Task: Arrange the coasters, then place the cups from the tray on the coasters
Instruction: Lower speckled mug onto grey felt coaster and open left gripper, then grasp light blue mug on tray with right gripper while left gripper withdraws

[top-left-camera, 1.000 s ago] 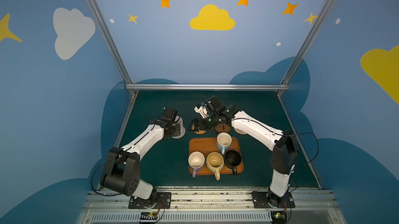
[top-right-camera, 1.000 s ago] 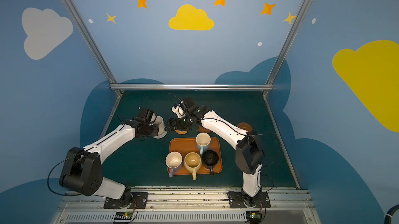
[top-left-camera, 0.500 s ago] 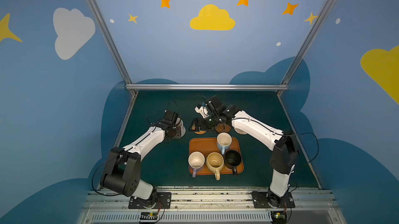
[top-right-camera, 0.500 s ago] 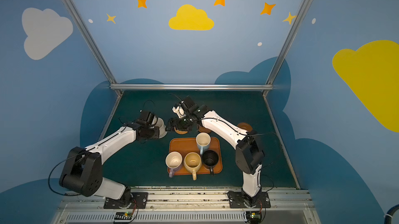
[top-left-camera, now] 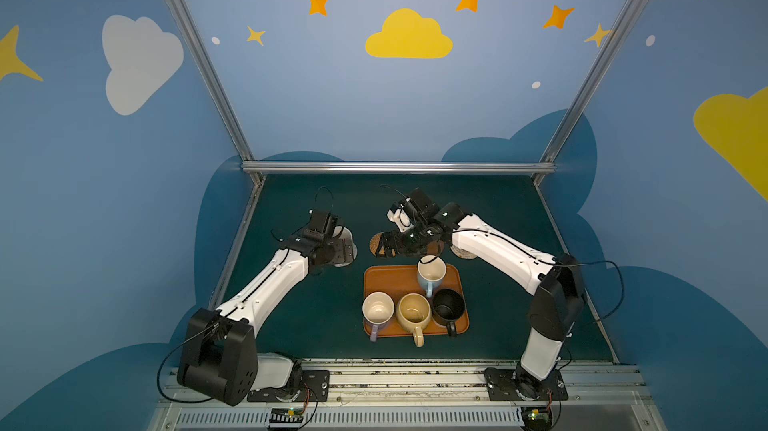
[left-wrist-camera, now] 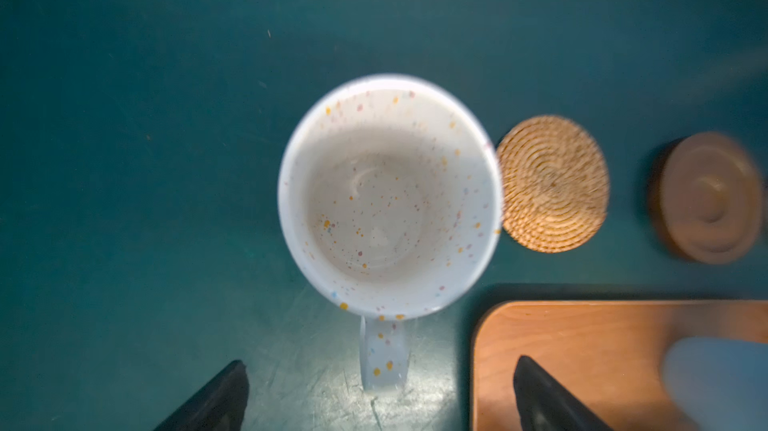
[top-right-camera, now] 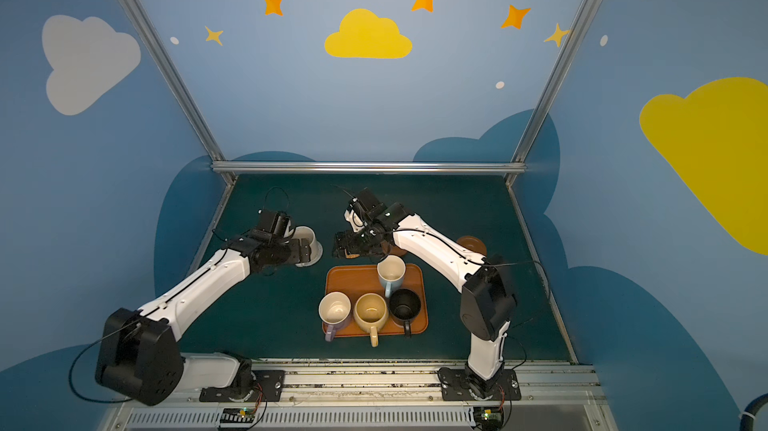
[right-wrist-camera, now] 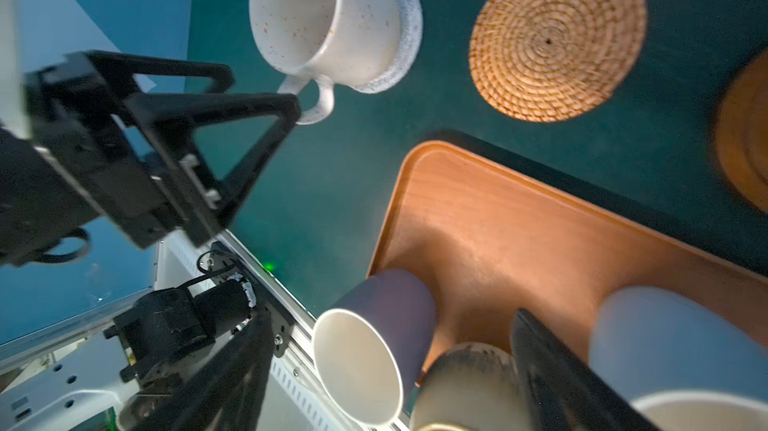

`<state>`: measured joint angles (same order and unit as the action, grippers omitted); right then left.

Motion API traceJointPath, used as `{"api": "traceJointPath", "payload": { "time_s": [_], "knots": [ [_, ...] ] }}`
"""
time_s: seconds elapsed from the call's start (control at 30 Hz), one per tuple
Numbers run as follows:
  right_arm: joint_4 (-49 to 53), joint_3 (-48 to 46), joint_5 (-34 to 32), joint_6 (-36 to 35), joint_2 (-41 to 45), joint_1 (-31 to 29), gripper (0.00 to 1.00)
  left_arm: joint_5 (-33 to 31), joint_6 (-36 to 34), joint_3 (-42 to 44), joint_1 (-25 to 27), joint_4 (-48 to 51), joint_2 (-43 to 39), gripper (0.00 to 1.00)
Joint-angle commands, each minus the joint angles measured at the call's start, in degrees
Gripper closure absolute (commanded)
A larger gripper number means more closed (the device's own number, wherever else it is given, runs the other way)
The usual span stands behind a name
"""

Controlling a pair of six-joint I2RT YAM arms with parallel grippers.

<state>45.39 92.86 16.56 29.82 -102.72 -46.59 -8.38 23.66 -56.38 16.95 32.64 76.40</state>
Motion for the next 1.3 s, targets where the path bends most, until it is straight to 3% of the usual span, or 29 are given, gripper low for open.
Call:
{"api": "traceJointPath", "payload": {
  "time_s": [0.0,0.23,0.5,0.63,0.77,0.97,1.27],
  "knots": [
    [5.6,-1.6,-5.5,0.2,4.9,0.2,0.11,-0.1,1.9,-3.5,0.2,4.6,-3.6,0.01],
    [9.8,-6.5,-13.0,1.2,12.3,0.0,0.12,7.9,3.0,-10.0,2.2,9.2,-8.2,0.01],
    [12.8,-14.6,-18.5,8.1,17.7,-1.5,0.17,21.0,12.3,-10.8,8.5,2.6,-9.5,0.01],
    [10.3,-18.2,-18.7,9.8,18.7,-1.8,0.21,21.4,14.5,-11.5,13.5,1.1,-7.1,0.01],
    [8.5,-20.0,-19.7,10.7,18.1,-2.1,0.28,25.8,21.3,-6.7,13.9,-7.0,-6.4,0.01],
    [9.3,-21.1,-20.6,12.4,15.2,-2.1,0.4,26.0,22.4,-4.7,14.8,-7.5,-6.3,0.0],
    [5.8,-22.2,-20.8,11.1,12.2,-2.3,0.42,24.1,27.5,2.5,15.9,-9.8,-9.1,0.01]
  ]
}}
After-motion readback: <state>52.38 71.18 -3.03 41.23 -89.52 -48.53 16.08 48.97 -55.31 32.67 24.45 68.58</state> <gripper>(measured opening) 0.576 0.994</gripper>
